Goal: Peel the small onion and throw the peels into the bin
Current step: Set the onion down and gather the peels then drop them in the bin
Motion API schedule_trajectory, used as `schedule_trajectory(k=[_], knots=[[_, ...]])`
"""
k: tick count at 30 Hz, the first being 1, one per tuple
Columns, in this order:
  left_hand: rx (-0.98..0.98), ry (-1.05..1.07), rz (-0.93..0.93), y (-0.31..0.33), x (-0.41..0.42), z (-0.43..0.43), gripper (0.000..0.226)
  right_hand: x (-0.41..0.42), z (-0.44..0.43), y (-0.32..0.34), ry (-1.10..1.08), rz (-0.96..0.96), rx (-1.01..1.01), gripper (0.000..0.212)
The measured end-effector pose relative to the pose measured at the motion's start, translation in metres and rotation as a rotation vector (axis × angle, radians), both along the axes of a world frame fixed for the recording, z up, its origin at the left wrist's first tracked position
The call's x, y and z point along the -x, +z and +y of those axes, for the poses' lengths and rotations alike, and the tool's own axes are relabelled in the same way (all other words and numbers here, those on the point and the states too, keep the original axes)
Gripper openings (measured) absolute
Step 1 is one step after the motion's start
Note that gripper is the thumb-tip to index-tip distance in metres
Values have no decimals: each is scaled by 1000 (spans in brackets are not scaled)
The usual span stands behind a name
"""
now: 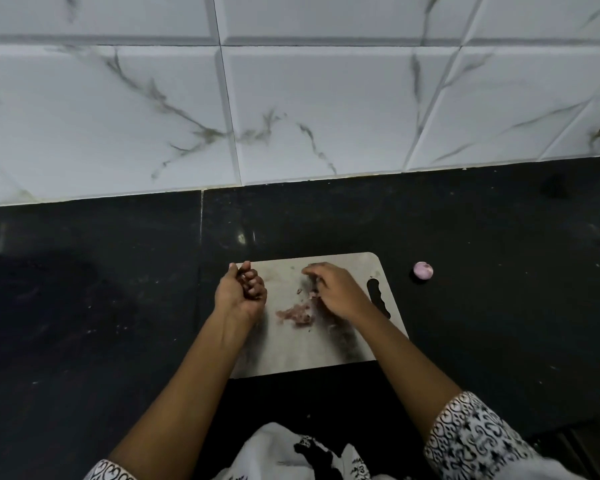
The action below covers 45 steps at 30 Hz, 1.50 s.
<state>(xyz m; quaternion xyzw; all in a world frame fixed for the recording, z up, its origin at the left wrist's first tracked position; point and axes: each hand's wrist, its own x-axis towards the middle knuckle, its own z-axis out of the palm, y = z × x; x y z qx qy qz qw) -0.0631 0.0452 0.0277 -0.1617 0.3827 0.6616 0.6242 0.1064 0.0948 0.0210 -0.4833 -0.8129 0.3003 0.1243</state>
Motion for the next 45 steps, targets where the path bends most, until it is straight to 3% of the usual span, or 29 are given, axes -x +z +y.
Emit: schedule_trajectory(k=[2,11,15,19,24,27,29,33,38,41,45], knots=[[1,10,0,-3,4,-4,38,9,-6,-10,100,-116,-63,33],[-19,12,-91,-19,15,-14,37,-9,-42,-20,516,-291,-265,37],[-12,12,-97,-20,10,-18,36,-30,-37,-26,563,-242,-357,35],[-8,3,-77,-20,1,-17,35,-32,-41,-37,424,-85,-398,18],[-14,-27,-34,-13,-22,-15,36,-10,-25,0,-267,464,76,20],[-68,-27,-79,-12,-34,-10,37,13,-31,33,-238,597,88,21],[-125,-24,-115,-10,-40,-9,39,30,-41,44,-153,541,3,25],[-219,0,-107,-11,-45,-8,41,47,-49,41,30,167,-114,35],[-226,-53,-106,-10,-41,-7,43,45,-50,33,230,-119,-346,35],[-255,-114,-83,-8,-42,-10,43,41,-46,38,207,-75,-341,36],[-222,-67,-101,-12,-38,-5,40,34,-37,45,220,85,-191,33]])
